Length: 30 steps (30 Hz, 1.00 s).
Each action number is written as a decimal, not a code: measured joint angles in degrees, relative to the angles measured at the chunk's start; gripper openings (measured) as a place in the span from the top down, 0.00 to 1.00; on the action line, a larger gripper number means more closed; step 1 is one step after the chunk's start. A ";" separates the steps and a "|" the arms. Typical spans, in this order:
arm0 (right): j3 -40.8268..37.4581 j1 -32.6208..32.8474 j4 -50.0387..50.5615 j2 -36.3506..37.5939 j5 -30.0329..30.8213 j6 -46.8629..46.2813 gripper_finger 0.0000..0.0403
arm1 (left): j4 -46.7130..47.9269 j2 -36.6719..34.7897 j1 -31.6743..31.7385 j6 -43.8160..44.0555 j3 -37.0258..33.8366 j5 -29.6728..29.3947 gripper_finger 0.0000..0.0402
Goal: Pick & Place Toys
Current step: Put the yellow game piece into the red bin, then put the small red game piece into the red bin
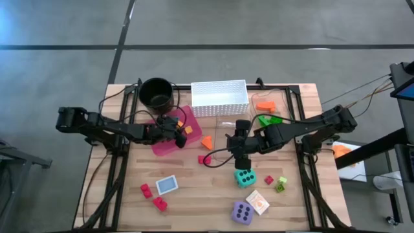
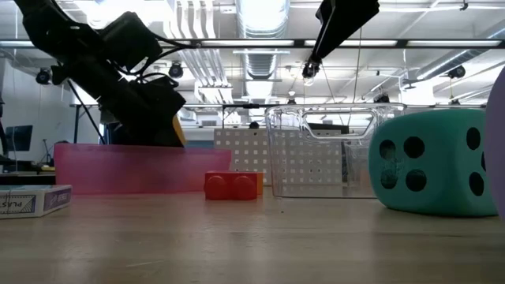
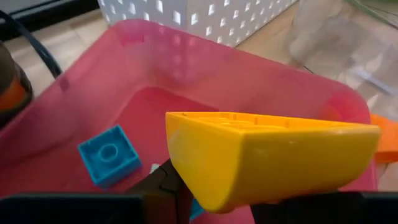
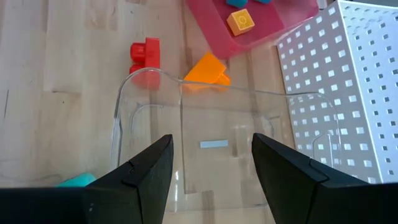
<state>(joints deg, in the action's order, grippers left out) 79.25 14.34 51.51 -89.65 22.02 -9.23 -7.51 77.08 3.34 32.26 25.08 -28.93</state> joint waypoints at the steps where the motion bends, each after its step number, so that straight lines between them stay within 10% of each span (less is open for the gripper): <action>1: -0.01 0.01 -0.04 0.00 0.00 0.05 0.46 | 0.04 0.00 0.24 -1.07 0.08 -0.02 0.69; 19: -0.30 0.01 -0.02 -0.04 0.00 0.17 0.46 | 8.25 -0.20 2.93 -12.56 3.69 0.29 0.68; 30: -0.32 0.01 0.07 -0.07 0.00 0.17 0.46 | 12.26 -0.20 6.86 -17.08 6.19 3.71 0.41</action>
<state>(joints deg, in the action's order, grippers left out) 78.94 14.35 51.58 -89.71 22.02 -9.06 4.76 76.88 10.20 15.19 31.27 -25.22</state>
